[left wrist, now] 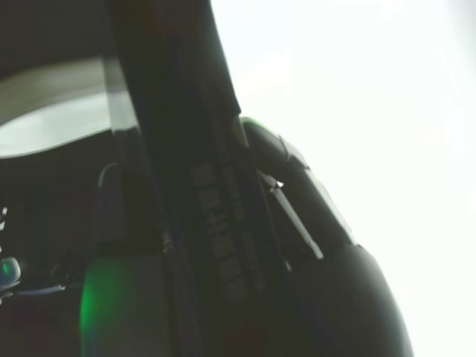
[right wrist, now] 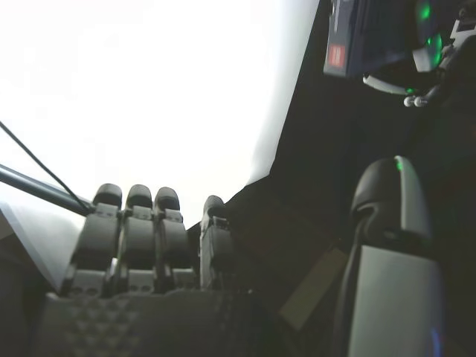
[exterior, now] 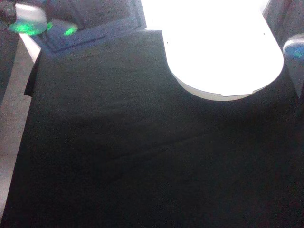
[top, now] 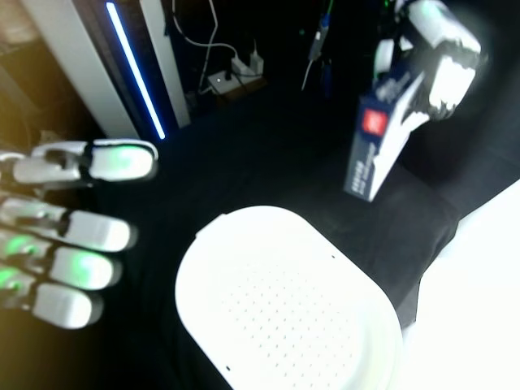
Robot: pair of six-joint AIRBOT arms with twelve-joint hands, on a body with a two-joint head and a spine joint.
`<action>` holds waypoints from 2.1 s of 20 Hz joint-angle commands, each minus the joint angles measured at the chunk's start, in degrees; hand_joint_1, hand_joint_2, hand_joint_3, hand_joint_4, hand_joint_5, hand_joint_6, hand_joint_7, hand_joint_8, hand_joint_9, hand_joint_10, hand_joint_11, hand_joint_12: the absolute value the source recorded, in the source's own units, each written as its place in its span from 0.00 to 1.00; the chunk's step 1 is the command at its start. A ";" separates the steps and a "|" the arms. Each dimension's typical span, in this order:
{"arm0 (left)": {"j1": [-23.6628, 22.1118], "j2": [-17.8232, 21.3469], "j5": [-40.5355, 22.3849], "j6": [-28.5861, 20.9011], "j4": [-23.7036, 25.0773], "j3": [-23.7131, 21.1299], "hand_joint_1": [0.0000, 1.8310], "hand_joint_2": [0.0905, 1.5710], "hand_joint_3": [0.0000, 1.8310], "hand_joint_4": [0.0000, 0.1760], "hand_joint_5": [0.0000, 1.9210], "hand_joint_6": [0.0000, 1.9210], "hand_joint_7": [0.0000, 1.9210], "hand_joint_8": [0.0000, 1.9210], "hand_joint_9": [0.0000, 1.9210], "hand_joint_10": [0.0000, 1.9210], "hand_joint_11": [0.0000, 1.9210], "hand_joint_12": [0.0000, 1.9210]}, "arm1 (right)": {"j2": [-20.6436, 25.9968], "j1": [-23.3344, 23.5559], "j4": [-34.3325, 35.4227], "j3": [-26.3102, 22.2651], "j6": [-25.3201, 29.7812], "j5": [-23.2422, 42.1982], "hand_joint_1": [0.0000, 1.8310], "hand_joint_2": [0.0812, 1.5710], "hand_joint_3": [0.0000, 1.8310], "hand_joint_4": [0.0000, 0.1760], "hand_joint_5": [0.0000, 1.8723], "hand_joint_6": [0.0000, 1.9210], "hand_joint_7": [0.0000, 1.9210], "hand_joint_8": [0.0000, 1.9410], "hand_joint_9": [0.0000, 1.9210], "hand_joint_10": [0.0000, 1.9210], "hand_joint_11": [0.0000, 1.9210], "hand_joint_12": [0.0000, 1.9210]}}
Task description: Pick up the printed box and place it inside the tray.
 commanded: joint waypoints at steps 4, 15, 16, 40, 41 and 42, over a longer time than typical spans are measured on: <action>-1.51 0.27 -9.62 0.81 0.68 -1.21 0.70 0.69 0.00 0.00 0.47 0.45 0.56 0.55 0.66 0.48 0.58 0.69 | -3.22 5.95 -1.77 2.56 0.29 -0.01 0.41 0.37 0.00 1.00 0.00 0.00 0.00 0.00 0.00 0.00 0.04 0.02; -0.14 -7.53 -15.58 0.78 0.00 -0.24 0.69 0.70 0.00 0.00 0.46 0.45 0.54 0.59 0.65 0.47 0.57 0.68 | -11.21 11.70 -4.27 7.98 3.90 -5.01 0.34 0.39 0.00 1.00 0.00 0.00 0.00 0.00 0.01 0.00 0.03 0.02; 0.14 -7.94 -15.91 0.78 -0.23 -0.16 0.69 0.70 0.00 0.00 0.45 0.47 0.54 0.59 0.64 0.48 0.56 0.69 | -11.62 11.89 -4.25 8.06 3.90 -5.01 0.32 0.39 0.00 0.95 0.00 0.00 0.00 0.00 0.01 0.00 0.04 0.03; 2.45 -14.01 -20.12 0.07 -2.65 2.67 0.70 0.67 0.00 0.00 0.51 0.37 0.58 0.53 0.68 0.40 0.60 0.67 | -19.67 16.03 -2.11 9.85 3.90 -4.92 0.40 0.50 0.00 0.23 0.11 0.02 0.13 0.01 0.15 0.01 0.00 0.57; 2.42 -14.05 -20.19 0.05 -2.66 2.67 0.70 0.67 0.00 0.00 0.51 0.38 0.58 0.52 0.68 0.41 0.60 0.67 | -19.67 16.03 -2.11 9.85 3.90 -4.92 0.44 0.51 0.00 0.00 0.18 0.02 0.18 0.01 0.18 0.02 0.02 0.61; 2.39 -14.17 -20.23 0.05 -2.68 2.71 0.70 0.67 0.00 0.00 0.51 0.38 0.58 0.52 0.68 0.41 0.60 0.67 | -19.70 16.06 -2.13 9.87 3.90 -4.92 0.52 0.55 0.00 0.00 0.33 0.04 0.34 0.04 0.37 0.08 0.22 0.60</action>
